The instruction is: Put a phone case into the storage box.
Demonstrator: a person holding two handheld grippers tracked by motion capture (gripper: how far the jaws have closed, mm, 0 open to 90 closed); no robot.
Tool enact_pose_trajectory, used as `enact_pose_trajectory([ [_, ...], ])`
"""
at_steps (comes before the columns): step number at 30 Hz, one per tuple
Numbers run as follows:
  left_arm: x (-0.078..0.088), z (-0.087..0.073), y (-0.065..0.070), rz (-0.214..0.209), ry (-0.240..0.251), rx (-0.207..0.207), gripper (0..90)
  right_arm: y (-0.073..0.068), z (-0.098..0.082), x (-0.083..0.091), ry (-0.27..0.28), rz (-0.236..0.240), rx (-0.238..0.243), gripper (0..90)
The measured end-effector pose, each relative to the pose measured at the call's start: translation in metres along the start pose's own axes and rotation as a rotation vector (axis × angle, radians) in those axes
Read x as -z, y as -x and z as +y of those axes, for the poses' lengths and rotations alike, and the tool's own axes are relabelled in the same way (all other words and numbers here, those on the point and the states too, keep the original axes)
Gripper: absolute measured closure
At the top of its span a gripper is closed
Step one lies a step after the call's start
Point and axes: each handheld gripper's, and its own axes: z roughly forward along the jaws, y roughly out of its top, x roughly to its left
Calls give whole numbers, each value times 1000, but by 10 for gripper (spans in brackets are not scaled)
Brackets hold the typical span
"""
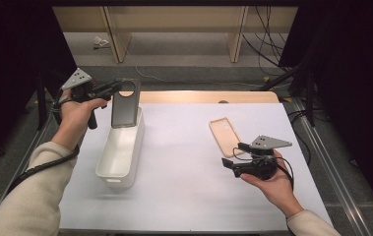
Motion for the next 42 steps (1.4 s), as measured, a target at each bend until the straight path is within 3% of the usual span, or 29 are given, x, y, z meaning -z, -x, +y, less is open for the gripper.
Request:
enact_pose_trajectory([
  [42, -25, -20, -20, 27, -46, 5, 810, 2, -1, 0, 5, 5, -14, 164],
])
